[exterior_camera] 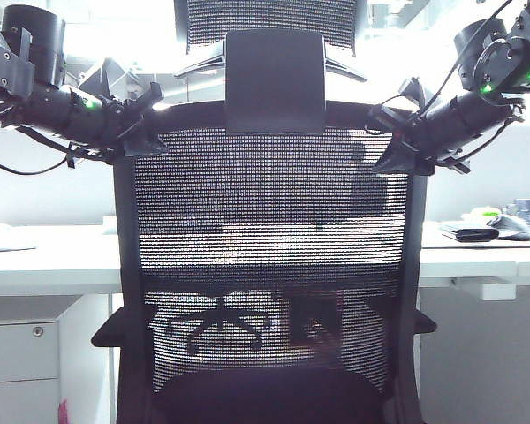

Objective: Push the black chair under the table.

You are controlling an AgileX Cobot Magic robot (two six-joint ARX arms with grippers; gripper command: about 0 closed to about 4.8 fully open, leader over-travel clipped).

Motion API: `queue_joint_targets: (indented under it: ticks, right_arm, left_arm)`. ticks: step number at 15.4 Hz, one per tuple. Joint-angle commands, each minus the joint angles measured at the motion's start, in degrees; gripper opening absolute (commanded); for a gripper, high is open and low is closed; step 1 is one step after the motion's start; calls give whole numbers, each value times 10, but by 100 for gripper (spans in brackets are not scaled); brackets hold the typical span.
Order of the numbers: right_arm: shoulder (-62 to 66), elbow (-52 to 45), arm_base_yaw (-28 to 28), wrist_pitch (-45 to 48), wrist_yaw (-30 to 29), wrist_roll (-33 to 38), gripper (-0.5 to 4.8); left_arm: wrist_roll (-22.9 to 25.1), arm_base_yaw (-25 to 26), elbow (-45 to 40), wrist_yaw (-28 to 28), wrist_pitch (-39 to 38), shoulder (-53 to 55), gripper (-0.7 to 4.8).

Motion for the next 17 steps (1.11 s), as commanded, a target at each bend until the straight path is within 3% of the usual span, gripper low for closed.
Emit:
queue_joint_targets:
  ticks: [1,2,6,9,17]
  right_arm:
    - [-9,9,-5,18,-9,0,-5]
    - [-15,3,-1,13,-10,0,-5]
    - [-77,-47,12,15,10,-4,-5]
    - [-133,-106,12,14,12,0,-5]
    - [-400,-336,20,36,44,44,-5]
  left_arm:
    - [-6,10,12,2,34,-3,-6]
    - [-14,10,11,30,30,-4,-6]
    - [-10,8,-16,30,1,-50,-6]
    - [7,8,-75,30,1,-126,-6]
    - [-17,8,-235,43,-19,-366,-6]
